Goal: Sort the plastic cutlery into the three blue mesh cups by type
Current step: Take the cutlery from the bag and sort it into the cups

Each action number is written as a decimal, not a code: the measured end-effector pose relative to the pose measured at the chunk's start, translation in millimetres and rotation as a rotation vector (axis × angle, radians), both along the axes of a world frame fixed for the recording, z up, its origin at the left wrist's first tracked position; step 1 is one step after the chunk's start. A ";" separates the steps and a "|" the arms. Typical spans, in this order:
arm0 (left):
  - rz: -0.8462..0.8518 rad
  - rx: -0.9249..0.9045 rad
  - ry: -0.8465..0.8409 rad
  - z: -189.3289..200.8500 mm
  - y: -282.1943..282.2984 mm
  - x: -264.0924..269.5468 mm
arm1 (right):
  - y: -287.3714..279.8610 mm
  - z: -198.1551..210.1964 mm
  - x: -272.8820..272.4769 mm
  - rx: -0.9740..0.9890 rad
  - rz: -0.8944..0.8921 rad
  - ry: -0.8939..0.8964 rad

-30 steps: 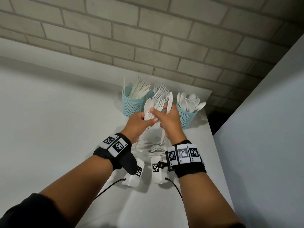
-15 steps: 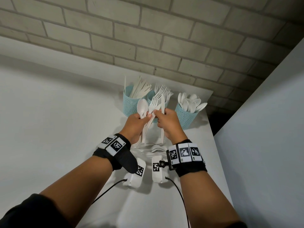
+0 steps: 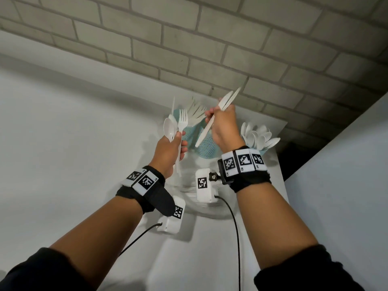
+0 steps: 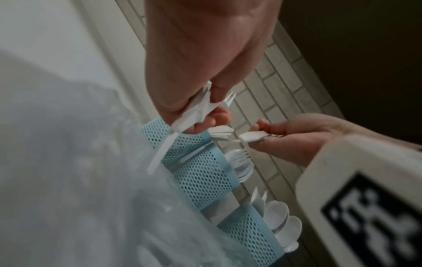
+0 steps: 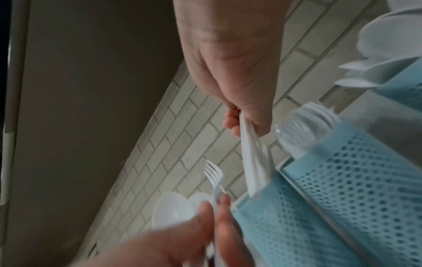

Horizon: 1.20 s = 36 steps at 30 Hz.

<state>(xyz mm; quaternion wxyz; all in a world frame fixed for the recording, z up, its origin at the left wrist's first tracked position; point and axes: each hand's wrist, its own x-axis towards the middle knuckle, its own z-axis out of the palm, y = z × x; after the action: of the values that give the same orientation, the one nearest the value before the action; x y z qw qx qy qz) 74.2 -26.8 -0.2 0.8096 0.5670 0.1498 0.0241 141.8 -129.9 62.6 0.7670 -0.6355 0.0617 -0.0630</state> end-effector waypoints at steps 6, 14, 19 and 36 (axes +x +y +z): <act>-0.046 -0.061 0.010 -5.9 15.8 4.6 | 25.0 12.5 28.9 0.053 0.009 -0.239; -0.102 -0.101 0.015 -11.3 26.9 5.7 | 36.0 -22.9 37.6 -0.263 0.088 -0.106; -0.136 -0.107 0.013 -9.9 27.5 4.4 | 30.5 -18.0 35.0 -0.477 0.120 -0.224; -0.389 -0.129 -0.053 21.6 -3.5 12.2 | -44.3 30.4 13.7 -0.307 -0.162 -0.367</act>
<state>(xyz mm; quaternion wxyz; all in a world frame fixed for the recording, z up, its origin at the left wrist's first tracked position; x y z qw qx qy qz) 86.3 -30.3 21.4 0.8373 0.5313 0.0172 -0.1276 155.5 -174.2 93.0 0.6525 -0.7153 -0.0383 -0.2473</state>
